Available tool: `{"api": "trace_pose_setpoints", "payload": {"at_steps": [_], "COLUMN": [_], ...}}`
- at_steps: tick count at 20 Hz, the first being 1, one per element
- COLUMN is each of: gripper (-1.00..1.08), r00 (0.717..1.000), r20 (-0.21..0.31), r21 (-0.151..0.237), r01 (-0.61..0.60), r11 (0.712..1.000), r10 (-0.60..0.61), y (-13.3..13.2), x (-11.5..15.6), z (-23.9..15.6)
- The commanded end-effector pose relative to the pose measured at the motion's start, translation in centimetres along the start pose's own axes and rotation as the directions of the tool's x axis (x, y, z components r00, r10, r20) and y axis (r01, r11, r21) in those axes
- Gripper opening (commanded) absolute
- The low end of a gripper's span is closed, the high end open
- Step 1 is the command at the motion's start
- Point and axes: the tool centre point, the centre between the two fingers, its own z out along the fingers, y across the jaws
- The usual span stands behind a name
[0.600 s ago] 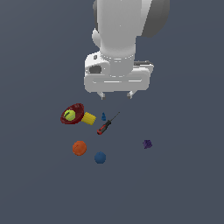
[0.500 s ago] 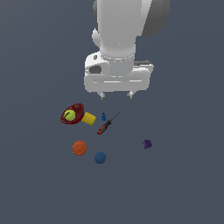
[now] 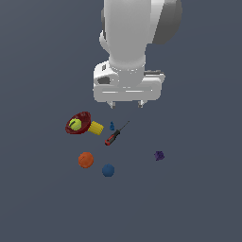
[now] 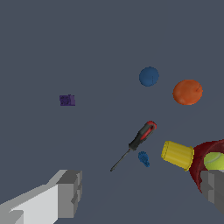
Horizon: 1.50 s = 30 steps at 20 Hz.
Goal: Pick up a designated object from a clutter of objects.
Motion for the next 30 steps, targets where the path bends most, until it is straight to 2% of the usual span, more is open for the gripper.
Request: {"api": "trace_pose_setpoints", "payload": {"at_steps": [1,7,14,21,30], "gripper": [1.0,1.0,1.0,1.0,1.0], "r00": [1.0,1.0,0.996,0.979,0.925], "r20": [0.0,-0.002,-0.011,-0.027,-0.05], "r21": [0.001,0.004,0.015,0.025,0.017], "r01": [-0.001,-0.018,-0.084,-0.201,-0.377], "r11": [1.0,1.0,0.996,0.979,0.926], "r10": [0.001,0.018,0.084,0.202,0.377], "y": [0.0,1.1,5.2,12.4,22.7], "x": [0.0,0.1,0.2,-1.0,-5.7], "z": [0.0,0.8,3.7,8.6,15.7]}}
